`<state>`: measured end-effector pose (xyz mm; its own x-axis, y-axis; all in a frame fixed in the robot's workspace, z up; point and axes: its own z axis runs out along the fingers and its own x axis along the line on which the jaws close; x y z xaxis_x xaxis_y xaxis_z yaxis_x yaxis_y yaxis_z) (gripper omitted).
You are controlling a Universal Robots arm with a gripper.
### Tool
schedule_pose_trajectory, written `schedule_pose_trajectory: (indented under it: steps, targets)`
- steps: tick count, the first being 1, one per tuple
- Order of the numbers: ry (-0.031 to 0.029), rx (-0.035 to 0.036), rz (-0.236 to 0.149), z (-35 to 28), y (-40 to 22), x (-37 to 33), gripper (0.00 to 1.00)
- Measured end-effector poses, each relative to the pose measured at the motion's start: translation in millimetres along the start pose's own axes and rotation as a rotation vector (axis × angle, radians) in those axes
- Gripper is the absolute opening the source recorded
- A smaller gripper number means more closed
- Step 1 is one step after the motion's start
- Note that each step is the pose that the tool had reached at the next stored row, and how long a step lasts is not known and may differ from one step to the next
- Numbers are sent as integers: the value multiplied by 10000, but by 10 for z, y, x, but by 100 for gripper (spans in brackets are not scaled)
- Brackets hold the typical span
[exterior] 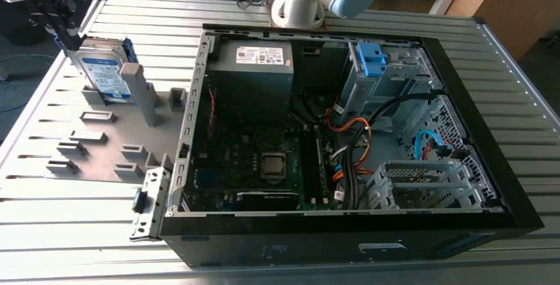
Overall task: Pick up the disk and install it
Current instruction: 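Pick up the disk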
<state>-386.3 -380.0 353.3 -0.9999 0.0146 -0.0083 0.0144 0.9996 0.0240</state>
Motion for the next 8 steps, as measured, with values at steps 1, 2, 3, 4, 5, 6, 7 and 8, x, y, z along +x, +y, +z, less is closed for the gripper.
schedule_pose_trajectory:
  steps: [1,2,3,4,5,6,7,8]
  targets:
    - [1,0,-34,0,0,0,11]
    - [2,0,-66,0,0,0,11]
    - [2,-1,-89,0,0,0,11]
    - [3,-1,-110,0,0,0,11]
    - [4,-1,-130,0,0,0,11]
    - [4,-1,-149,0,0,0,11]
    - [4,-1,-164,0,0,0,11]
    - [5,-1,-182,0,0,0,11]
